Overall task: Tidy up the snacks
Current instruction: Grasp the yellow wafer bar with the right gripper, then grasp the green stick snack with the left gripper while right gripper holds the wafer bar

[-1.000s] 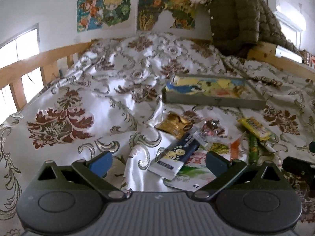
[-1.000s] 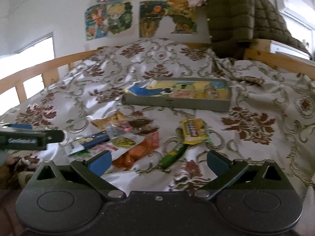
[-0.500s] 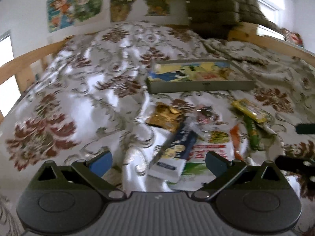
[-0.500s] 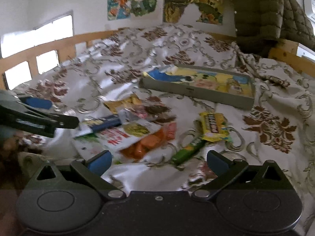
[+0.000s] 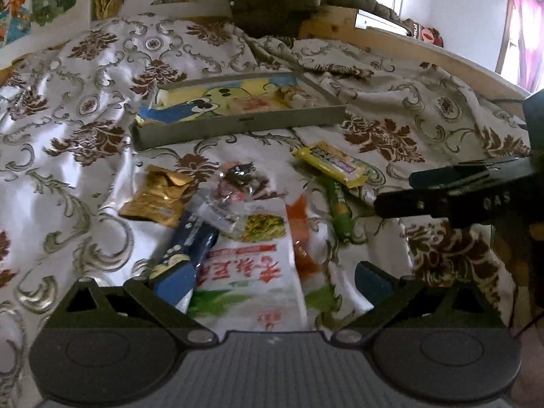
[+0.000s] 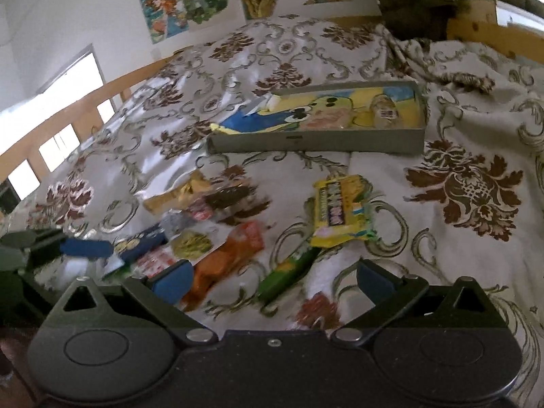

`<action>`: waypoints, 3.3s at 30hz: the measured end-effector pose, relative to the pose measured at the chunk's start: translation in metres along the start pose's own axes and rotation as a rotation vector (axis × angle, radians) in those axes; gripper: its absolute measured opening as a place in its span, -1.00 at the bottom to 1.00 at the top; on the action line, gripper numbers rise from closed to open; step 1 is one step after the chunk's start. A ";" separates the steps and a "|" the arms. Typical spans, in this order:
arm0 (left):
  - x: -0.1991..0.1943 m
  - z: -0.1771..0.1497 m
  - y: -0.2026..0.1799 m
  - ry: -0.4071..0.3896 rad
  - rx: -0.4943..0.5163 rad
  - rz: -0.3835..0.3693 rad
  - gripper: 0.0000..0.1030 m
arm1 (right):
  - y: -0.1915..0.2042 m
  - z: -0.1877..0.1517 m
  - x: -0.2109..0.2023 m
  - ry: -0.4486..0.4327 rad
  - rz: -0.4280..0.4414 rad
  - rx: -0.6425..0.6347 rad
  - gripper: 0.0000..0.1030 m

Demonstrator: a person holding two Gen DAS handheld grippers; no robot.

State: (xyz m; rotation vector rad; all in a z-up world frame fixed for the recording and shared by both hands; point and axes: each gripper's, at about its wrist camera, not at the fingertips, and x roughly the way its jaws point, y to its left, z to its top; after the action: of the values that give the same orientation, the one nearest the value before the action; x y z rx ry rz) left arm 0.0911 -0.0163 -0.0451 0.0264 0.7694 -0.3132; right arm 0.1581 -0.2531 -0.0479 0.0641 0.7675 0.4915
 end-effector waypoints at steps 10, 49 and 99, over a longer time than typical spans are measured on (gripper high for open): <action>0.039 0.025 -0.036 -0.016 0.125 -0.058 0.98 | -0.033 0.029 0.040 -0.042 -0.067 -0.038 0.75; 0.110 0.056 -0.019 0.118 -0.145 -0.227 0.15 | -0.081 0.046 0.084 0.091 -0.061 -0.048 0.02; 0.142 0.076 -0.044 0.215 -0.186 -0.055 -0.65 | -0.079 0.040 0.068 0.050 -0.147 -0.143 -0.01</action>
State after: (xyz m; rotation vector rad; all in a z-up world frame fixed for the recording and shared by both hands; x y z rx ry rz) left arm 0.2263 -0.1073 -0.0840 -0.1388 1.0115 -0.2931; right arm 0.2585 -0.2876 -0.0812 -0.1377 0.7780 0.4079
